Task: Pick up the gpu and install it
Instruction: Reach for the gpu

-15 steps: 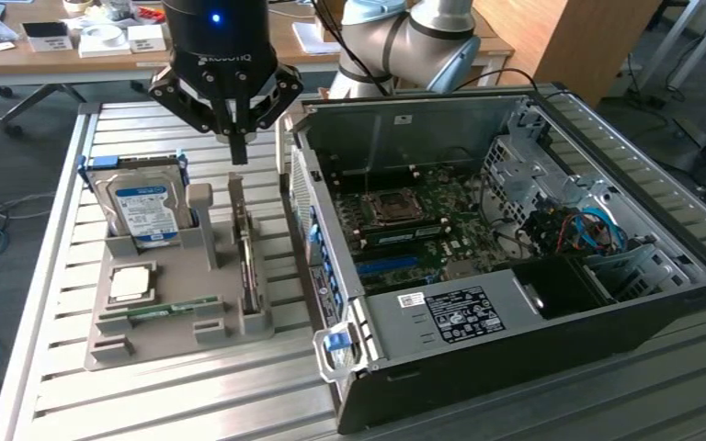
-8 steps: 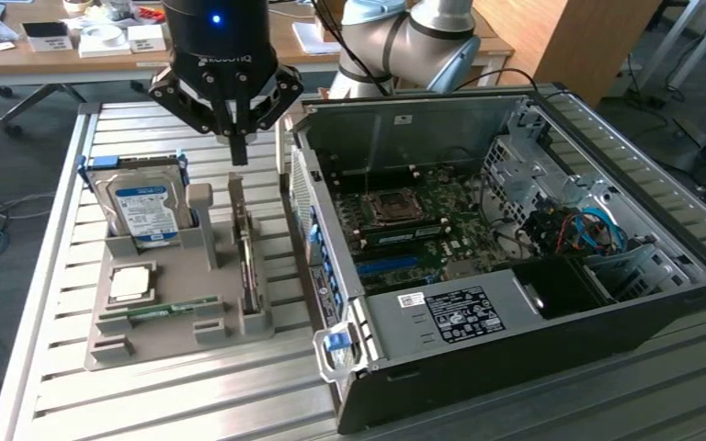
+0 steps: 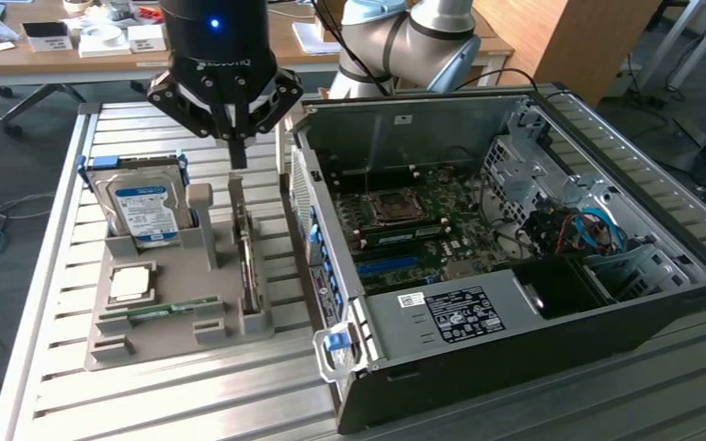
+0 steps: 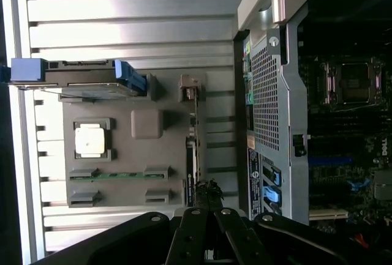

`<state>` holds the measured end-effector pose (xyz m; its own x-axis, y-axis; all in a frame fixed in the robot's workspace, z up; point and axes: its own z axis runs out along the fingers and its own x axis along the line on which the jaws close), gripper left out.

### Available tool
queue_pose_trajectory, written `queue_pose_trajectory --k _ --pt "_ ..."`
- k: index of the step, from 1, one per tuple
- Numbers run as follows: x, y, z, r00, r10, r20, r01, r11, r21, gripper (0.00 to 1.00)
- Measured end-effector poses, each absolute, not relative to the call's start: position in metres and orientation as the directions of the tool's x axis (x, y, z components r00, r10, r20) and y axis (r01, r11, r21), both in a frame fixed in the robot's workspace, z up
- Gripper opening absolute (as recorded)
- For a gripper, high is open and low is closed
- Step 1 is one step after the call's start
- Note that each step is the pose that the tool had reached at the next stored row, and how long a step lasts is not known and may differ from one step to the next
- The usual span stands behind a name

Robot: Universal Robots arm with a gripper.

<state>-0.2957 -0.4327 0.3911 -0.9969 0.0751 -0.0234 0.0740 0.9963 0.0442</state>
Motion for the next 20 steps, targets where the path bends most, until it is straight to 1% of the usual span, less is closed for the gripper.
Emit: queue_pose_trajectory --k 20 --pt "-0.3015 -0.4428 0.3891 -0.997 0.075 -0.023 0.074 0.996 0.044 0.11"
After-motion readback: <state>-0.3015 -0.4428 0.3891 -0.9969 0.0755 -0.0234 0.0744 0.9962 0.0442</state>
